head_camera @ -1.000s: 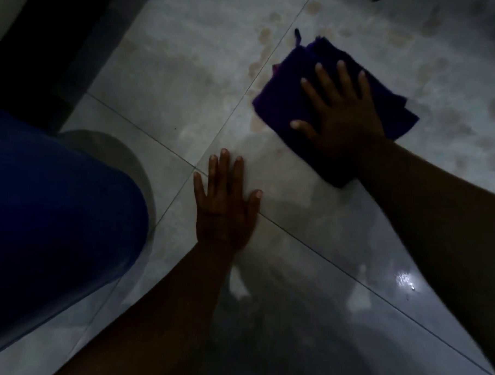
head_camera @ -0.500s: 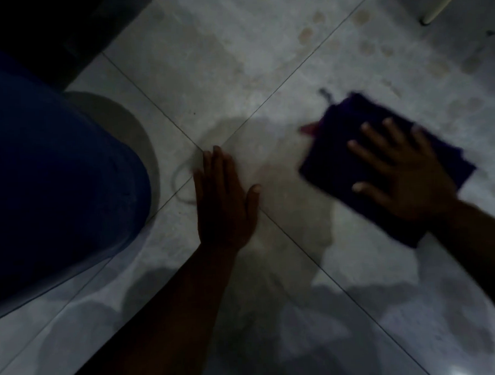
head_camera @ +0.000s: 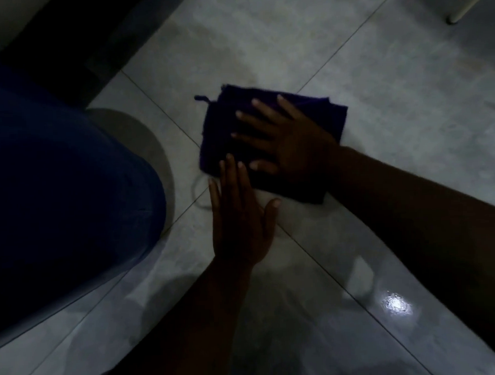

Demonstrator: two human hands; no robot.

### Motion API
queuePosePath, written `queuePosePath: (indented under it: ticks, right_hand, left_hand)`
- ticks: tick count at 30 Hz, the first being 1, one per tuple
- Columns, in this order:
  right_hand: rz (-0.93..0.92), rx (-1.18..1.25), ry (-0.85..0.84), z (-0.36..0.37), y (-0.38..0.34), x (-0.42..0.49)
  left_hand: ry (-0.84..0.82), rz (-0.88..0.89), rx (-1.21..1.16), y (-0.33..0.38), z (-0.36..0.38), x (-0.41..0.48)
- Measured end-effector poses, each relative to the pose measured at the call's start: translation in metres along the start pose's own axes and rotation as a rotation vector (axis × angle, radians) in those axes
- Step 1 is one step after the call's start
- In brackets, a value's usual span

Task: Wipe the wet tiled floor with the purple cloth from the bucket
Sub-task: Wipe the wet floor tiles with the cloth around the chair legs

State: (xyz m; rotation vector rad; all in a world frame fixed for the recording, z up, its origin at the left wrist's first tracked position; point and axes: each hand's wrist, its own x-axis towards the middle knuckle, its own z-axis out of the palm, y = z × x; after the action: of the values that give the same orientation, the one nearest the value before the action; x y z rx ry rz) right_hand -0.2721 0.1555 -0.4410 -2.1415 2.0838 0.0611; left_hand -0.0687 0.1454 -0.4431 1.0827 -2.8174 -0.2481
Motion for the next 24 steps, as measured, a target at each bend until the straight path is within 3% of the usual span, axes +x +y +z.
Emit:
queuePosePath:
  ticks: [2,7,13,15,20,24]
  right_hand:
    - [0.047,-0.004,0.013,0.010,0.022,-0.044]
    - [0.498,0.119,-0.054,0.010,0.099,-0.148]
    - [0.816,0.205,0.009,-0.011,0.139,-0.079]
    - [0.775,0.172,0.008,-0.020,0.134,-0.050]
    - [0.321,0.091,0.035,-0.012,0.106,-0.024]
    - [0.251,0.064,-0.019,-0.001,0.141,-0.050]
  left_hand:
    - [-0.055,0.004,0.020,-0.004,-0.001,0.001]
    - [-0.203,0.024,0.154,-0.005,0.002,-0.018]
    - [-0.107,0.064,0.018,0.047,-0.002,0.045]
    - [-0.131,-0.030,-0.069,0.076,0.000,0.081]
    - [-0.083,-0.065,0.073,0.074,0.020,0.097]
    - [-0.151,-0.046,0.078,0.090,0.032,0.091]
